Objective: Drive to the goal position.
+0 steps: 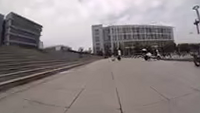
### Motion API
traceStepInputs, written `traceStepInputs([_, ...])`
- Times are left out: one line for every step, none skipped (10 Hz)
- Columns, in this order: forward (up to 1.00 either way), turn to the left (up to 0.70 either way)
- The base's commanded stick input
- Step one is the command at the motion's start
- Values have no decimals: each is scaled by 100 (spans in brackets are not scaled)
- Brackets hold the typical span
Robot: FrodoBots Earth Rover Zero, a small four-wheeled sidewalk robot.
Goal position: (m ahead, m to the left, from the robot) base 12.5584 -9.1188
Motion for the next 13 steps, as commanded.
traceStepInputs([70, -6])
traceStepInputs([70, -4])
traceStepInputs([70, 0])
traceStepInputs([70, 0])
traceStepInputs([70, 0])
traceStepInputs([70, 0])
traceStepInputs([70, 0])
traceStepInputs([70, 0])
traceStepInputs([70, 0])
traceStepInputs([70, 0])
traceStepInputs([70, 0])
traceStepInputs([70, 0])
traceStepInputs([70, 0])
